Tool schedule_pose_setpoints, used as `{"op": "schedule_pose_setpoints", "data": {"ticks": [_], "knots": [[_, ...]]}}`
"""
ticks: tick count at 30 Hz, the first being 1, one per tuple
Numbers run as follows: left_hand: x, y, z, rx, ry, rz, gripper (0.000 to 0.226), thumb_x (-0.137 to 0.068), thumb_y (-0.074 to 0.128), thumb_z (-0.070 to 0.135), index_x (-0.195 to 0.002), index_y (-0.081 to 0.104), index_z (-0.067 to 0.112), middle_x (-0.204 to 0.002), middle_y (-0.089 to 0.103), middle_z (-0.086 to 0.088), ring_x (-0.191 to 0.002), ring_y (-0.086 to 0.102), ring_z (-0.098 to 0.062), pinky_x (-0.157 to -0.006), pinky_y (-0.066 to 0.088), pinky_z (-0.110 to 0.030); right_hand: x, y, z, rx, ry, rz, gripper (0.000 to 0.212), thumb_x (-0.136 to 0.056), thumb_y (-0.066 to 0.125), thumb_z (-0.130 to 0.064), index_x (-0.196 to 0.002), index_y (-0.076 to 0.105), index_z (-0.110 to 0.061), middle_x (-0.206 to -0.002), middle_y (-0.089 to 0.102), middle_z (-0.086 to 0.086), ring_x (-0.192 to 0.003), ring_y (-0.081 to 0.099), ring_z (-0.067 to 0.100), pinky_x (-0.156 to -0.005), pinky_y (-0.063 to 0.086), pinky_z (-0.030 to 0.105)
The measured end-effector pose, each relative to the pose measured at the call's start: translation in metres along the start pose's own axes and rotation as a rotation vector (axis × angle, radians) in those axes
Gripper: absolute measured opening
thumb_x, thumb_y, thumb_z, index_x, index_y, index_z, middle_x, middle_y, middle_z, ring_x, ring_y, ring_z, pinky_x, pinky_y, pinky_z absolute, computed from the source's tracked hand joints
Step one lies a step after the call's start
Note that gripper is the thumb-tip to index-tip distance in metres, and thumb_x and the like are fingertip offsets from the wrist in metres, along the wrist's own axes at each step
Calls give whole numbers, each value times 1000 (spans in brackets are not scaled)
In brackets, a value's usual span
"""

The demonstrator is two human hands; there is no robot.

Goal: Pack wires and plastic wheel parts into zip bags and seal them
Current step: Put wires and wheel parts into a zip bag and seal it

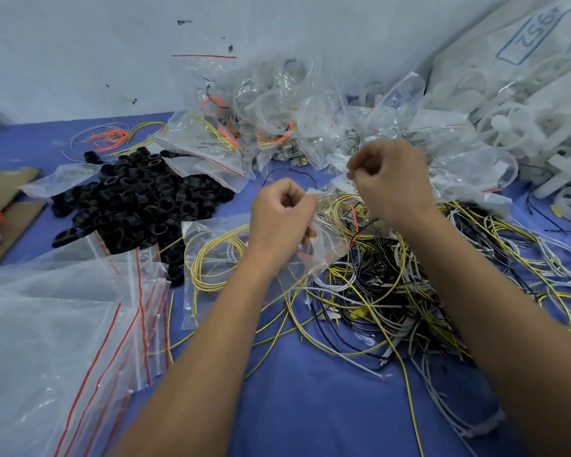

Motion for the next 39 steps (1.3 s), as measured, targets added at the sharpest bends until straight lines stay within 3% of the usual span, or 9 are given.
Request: {"op": "schedule_pose_setpoints", "data": {"ticks": [5, 9, 13, 16, 19, 24, 27, 35, 39], "knots": [[2, 1, -13, -27, 23, -13, 24, -94, 63, 13, -80, 52, -3, -57, 57, -9, -42, 61, -18, -41, 47, -26, -50, 23, 35, 206, 118, -120, 18, -87, 65, -8, -97, 78, -14, -95, 75, 5, -95, 69, 23, -83, 51, 28], [14, 22, -1, -474, 281, -72, 20, -86, 64, 19, -71, 51, 20, -59, 56, 4, -54, 55, -12, -50, 41, -30, -69, 52, 64, 633, 94, -344, 43, -91, 64, -17, -133, 58, -16, -124, 66, 14, -125, 55, 35, -116, 26, 43], [14, 32, -2, -558, 343, -122, 22, -82, 64, 23, -69, 46, 23, -58, 51, 6, -56, 49, -12, -53, 34, -29, -65, 57, 74, 736, 96, -328, 35, -94, 63, -36, -115, 65, -8, -119, 65, 21, -122, 53, 39, -113, 28, 45], [12, 28, -5, -500, 307, -101, 22, -83, 64, 24, -68, 49, 20, -57, 51, 5, -55, 49, -14, -52, 38, -32, -60, 45, 71, 454, 121, -152, 10, -88, 66, -13, -82, 72, -7, -84, 69, 15, -96, 63, 37, -90, 50, 38], [13, 20, -5, -377, 244, -46, 23, -85, 65, 20, -67, 50, 17, -55, 51, 3, -51, 45, -11, -53, 42, -31, -55, 25, 75, 171, 236, -3, 35, -91, 64, -10, -60, 49, -13, -61, 51, 5, -71, 56, 25, -69, 47, 33], [7, 5, -10, -177, 135, 4, 24, -91, 66, 15, -75, 54, 2, -67, 60, -21, -54, 63, -35, -47, 54, -44, -43, -5, 55, -495, 368, 207, 6, -99, 61, -12, -93, 60, -14, -98, 70, 11, -86, 75, 26, -71, 63, 48], [5, 4, -17, -57, 65, -22, 28, -93, 65, 14, -79, 50, -4, -61, 55, -22, -41, 63, -23, -39, 47, -30, -20, 5, 42, -857, 443, 65, 8, -101, 56, -7, -104, 58, -14, -102, 68, 10, -71, 74, 19, -67, 62, 35], [2, 0, -26, 101, -81, 28, 22, -100, 56, 13, -79, 50, 7, -49, 54, 7, -36, 53, -16, -37, 44, -24, 33, 17, 24, -1087, 460, -7, 14, -100, 54, 2, -101, 61, -10, -91, 67, 8, -65, 69, 12, -62, 57, 25], [2, -13, -24, 162, -84, 226, 27, -100, 55, 13, -75, 47, 7, -48, 46, 6, -33, 48, -14, -36, 40, -23, 38, -3, 24, -841, 326, 120, 18, -101, 55, -2, -94, 65, -14, -69, 66, -1, -51, 63, 9, -53, 55, 25]]}}
Point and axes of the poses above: each hand's wrist, its own x-axis away from the middle knuckle, its own y-axis out of the palm, z = x × y, the point moved 7 cm from there along -x, towards the middle knuckle
